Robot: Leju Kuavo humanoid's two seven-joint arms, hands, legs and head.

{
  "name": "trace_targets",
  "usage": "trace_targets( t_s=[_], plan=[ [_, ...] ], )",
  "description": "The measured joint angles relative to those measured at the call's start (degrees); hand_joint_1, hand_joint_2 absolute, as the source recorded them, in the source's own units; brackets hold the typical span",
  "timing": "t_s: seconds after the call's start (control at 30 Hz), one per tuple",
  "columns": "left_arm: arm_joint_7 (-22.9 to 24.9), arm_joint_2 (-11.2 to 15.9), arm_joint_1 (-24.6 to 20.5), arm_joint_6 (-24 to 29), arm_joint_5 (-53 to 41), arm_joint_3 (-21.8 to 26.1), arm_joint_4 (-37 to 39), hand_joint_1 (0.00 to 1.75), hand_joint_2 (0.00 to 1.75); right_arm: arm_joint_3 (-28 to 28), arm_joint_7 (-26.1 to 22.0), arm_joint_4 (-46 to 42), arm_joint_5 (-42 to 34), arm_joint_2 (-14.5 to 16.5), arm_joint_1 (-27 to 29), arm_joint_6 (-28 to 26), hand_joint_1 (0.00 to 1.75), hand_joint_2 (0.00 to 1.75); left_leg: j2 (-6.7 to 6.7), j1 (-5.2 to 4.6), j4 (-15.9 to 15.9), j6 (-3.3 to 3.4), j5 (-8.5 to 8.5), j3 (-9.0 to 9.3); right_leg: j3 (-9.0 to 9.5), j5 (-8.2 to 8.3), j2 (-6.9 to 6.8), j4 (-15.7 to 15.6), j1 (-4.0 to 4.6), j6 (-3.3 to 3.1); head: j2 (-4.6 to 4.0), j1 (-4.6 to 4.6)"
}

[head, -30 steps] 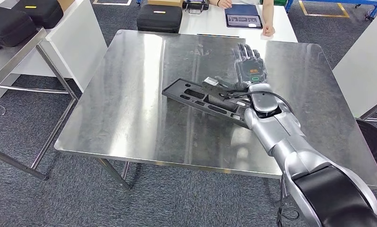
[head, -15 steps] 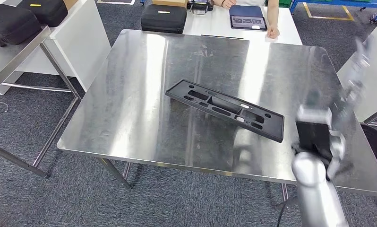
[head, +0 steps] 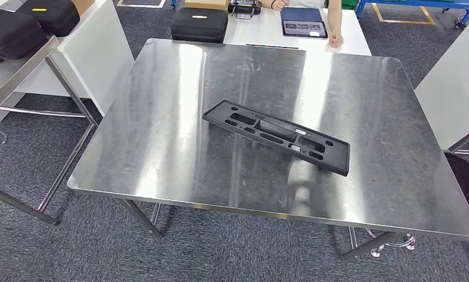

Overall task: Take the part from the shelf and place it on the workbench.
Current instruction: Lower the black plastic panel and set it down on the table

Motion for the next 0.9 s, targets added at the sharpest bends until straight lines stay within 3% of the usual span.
trace_targets(
  t_s=[0.07,0.2,0.37,0.47,0.6,0.67,0.9],
  plan=[
    [0.02,-0.02,0.22,0.08,0.21,0.30,0.10,0.00,0.00,-6.24,0.05,1.49,-1.48,1.89,0.44,0.34,0.00,0.00,0.02,-0.02,0.00,0.02,-0.01,0.03,0.03,0.00,0.01,0.00,-0.01,0.01,0.00,-0.01],
    [0.15,-0.13,0.28,0.23,0.83,0.91,0.25,0.00,0.00,-17.44,7.57,9.42,-2.14,4.70,-1.50,3.71,0.00,0.00,0.01,-0.01,0.01,0.03,-0.04,0.11,0.08,-0.01,0.01,-0.02,-0.01,0.00,0.00,-0.01],
    [0.53,-0.20,0.58,0.39,0.74,1.18,0.31,0.00,0.00,-38.12,10.51,37.83,0.46,4.90,-9.41,3.24,0.00,0.00,-0.09,-0.01,0.01,0.05,-0.06,0.21,0.25,-0.02,-0.04,-0.06,0.00,0.02,0.00,0.02],
    [1.11,-0.15,0.73,0.30,0.57,1.27,0.32,0.00,0.00,-47.26,16.80,56.88,5.81,4.04,-12.90,2.57,0.00,0.00,-0.05,0.01,0.00,0.04,-0.11,0.29,0.29,-0.02,0.00,-0.06,0.05,0.02,0.00,0.00],
    [2.58,-0.02,0.74,-0.36,0.27,1.28,0.33,0.00,0.00,-53.26,27.94,79.41,11.55,1.83,-16.16,4.42,0.00,0.00,0.07,0.04,0.00,-0.04,-0.16,0.40,0.32,-0.02,0.10,-0.07,0.08,0.03,0.00,-0.02],
    [3.42,0.09,0.74,-0.57,0.33,1.28,0.33,0.00,0.00,-55.21,30.75,88.43,11.77,0.75,-17.67,5.46,0.00,0.00,0.13,0.03,0.01,-0.05,-0.18,0.42,0.33,-0.02,0.13,-0.08,0.05,0.03,0.00,-0.02],
    [4.80,0.71,0.77,-1.75,1.11,1.50,0.33,0.00,0.00,-57.04,28.69,106.81,12.42,-2.38,-20.81,9.86,0.00,0.00,0.19,-0.45,0.09,0.45,-0.46,0.43,0.36,-0.06,0.18,-0.17,-0.44,0.25,0.00,-0.02]
  ],
)
